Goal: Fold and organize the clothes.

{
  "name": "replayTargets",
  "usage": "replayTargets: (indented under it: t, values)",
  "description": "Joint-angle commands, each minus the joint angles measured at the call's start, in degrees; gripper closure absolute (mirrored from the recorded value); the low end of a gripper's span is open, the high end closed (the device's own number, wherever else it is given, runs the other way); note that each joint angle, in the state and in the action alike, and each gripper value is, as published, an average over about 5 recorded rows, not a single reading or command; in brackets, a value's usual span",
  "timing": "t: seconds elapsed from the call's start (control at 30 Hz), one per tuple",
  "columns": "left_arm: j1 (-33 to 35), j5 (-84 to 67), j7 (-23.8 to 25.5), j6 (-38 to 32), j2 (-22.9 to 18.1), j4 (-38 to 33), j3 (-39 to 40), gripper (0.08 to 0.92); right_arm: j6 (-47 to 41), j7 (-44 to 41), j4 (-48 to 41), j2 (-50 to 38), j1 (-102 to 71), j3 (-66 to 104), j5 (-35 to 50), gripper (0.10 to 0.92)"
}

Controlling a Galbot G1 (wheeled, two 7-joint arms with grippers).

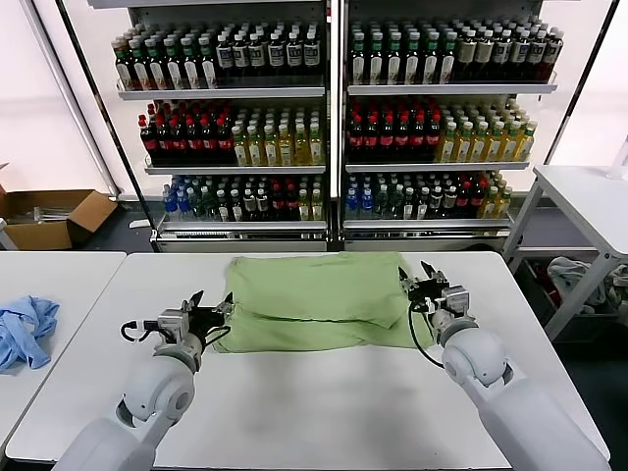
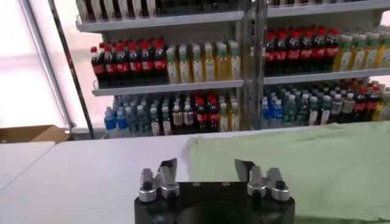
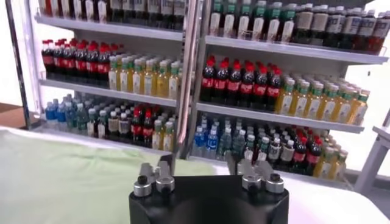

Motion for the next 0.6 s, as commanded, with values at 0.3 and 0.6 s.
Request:
replayTargets:
  t: [0.3, 0.6]
  values:
    - [20.7, 0.5, 5.9, -4.8, 1.7, -9.0, -5.0, 0.178, 2.6, -0.7, 15.0, -3.7, -28.0, 8.4, 4.4, 0.203]
    - [18.4, -0.9, 7.2, -4.8, 0.7, -5.0, -4.9, 0.177, 4.7, -1.5, 11.3, -2.9, -28.3, 11.0, 4.6, 0.205]
